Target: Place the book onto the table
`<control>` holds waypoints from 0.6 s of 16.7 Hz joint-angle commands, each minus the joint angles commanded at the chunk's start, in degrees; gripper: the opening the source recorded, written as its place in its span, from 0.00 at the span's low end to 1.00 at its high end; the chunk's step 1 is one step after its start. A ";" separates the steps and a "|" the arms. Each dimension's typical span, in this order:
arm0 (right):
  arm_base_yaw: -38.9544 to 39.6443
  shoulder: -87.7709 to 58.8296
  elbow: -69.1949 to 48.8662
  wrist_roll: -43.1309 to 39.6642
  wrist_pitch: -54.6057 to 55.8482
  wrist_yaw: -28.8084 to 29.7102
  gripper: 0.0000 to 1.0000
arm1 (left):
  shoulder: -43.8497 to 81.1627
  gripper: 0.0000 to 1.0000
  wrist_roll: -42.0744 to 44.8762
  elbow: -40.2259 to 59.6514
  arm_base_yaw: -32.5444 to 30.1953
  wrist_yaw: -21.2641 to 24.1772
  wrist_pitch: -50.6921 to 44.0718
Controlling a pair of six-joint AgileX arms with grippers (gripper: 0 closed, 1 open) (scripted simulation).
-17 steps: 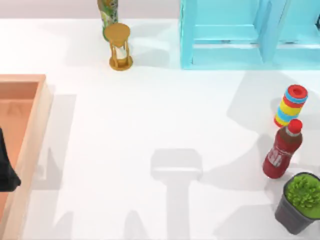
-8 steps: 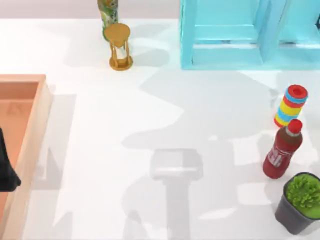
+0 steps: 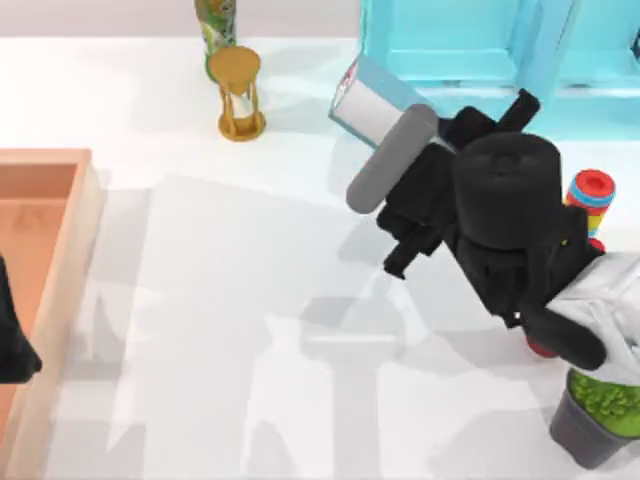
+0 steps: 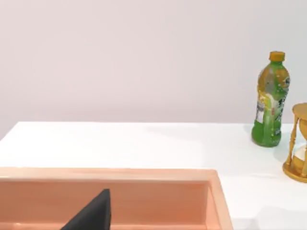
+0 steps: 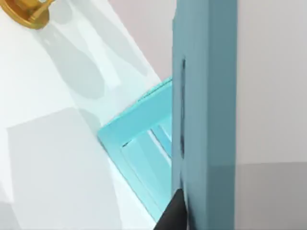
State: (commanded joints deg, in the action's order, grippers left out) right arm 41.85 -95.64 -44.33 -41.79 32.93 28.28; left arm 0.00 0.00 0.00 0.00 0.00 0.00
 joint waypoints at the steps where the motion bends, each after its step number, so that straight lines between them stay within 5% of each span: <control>1: 4.62 -1.44 -0.08 -3.51 -0.06 3.98 0.00 | 0.00 1.00 0.00 0.00 0.00 0.00 0.00; 6: 22.36 -7.43 -0.84 -17.60 -0.35 20.67 0.00 | 0.00 1.00 0.00 0.00 0.00 0.00 0.00; 10: 28.01 -9.43 -1.34 -22.27 -0.49 26.43 0.00 | 0.00 1.00 0.00 0.00 0.00 0.00 0.00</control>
State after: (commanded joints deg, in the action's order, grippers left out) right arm 69.86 -105.06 -45.67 -64.06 32.44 54.71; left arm 0.00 0.00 0.00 0.00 0.00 0.00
